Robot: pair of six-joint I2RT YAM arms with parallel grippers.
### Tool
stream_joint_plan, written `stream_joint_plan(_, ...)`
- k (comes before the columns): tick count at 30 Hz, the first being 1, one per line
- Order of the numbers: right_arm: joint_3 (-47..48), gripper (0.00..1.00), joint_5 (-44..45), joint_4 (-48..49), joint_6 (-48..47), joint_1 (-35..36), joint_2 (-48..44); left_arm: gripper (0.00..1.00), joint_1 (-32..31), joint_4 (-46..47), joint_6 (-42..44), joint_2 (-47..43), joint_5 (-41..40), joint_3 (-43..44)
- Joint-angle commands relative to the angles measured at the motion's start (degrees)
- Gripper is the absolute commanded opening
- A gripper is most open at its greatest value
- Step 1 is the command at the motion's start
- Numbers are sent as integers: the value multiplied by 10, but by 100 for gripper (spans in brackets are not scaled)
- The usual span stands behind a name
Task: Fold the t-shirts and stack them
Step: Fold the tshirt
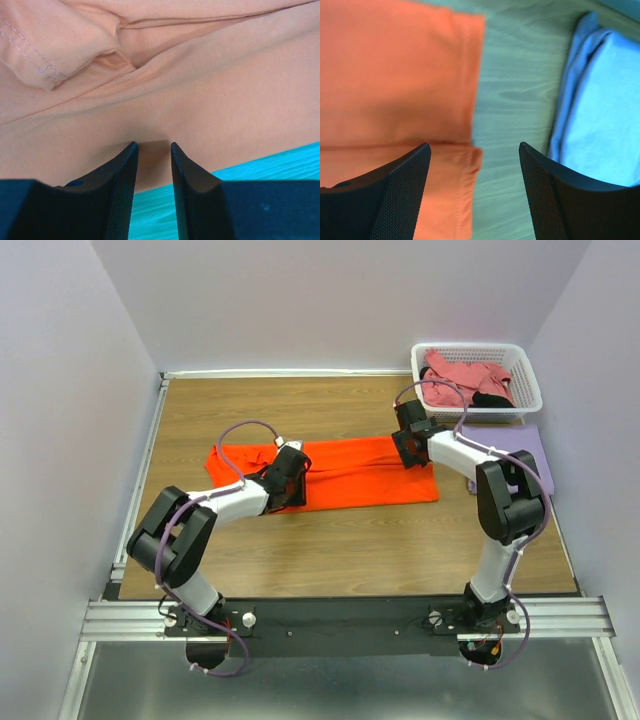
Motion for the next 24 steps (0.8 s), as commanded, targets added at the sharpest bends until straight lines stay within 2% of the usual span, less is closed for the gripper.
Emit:
stream_joint_plan(1, 29, 78, 19, 14, 0, -26, 19, 41, -4, -48, -6, -2, -2, -20)
stream_joint_plan(8, 39, 78, 29, 13, 52, -35, -16, 41, -4, -57, -14, -17, -11, -8)
stream_joint_plan(11, 30, 77, -6, 12, 90, -34, -52, 41, -3, -64, -24, -34, -16, 7)
stream_joint_plan(14, 8, 76, -90, 10, 144, -35, -85, 41, 0, -65, -28, -58, -31, 27)
stream_joint_plan(15, -7, 74, -152, 11, 156, -34, -105, 41, 7, -67, -28, -66, -41, 36)
stream_joint_plan(18, -43, 72, -257, 13, 218, -35, -132, 41, 41, -78, -29, -84, -51, 49)
stream_joint_plan(21, -77, 70, -321, 19, 246, -35, -144, 42, 79, -86, -31, -102, -65, 47)
stream_joint_plan(24, -127, 69, -340, 38, 266, -35, -164, 41, 150, -91, -30, -143, -71, 14)
